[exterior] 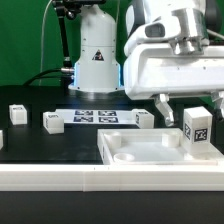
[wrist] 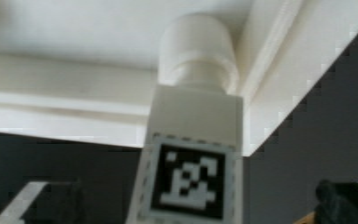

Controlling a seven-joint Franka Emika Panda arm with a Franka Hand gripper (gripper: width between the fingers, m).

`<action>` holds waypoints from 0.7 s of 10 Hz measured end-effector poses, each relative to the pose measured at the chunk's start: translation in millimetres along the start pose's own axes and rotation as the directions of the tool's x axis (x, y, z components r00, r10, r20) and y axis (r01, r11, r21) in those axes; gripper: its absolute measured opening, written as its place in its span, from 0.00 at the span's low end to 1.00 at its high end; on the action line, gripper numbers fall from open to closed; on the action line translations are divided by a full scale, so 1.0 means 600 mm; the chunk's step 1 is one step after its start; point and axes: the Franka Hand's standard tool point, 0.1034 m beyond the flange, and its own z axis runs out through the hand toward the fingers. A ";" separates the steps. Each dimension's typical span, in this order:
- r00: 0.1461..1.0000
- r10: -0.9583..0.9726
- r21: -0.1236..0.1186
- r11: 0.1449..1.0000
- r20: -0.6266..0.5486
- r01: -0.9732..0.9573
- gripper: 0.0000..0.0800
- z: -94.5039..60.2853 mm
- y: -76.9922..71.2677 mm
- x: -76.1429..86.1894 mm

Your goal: Assemble one leg

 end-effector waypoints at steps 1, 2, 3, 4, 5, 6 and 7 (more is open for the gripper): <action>1.000 -0.004 0.001 1.000 -0.003 0.004 0.81 -0.013 -0.001 0.015; 1.000 -0.010 0.003 1.000 0.015 0.010 0.81 -0.020 0.002 0.022; 1.000 -0.011 0.004 1.000 0.025 0.010 0.81 -0.027 0.003 0.032; 0.999 -0.012 0.007 1.000 0.032 0.012 0.81 -0.026 0.001 0.030; 0.999 -0.012 0.007 1.000 0.033 0.012 0.81 -0.025 0.001 0.030; 0.996 -0.013 0.016 1.000 0.089 0.011 0.81 -0.021 -0.001 0.023; 0.989 -0.010 0.023 1.000 0.145 0.007 0.81 -0.015 0.003 0.027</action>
Offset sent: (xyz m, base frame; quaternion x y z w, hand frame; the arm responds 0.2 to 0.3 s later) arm 0.0000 0.0000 0.0000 0.0000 -0.0650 0.0000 0.9979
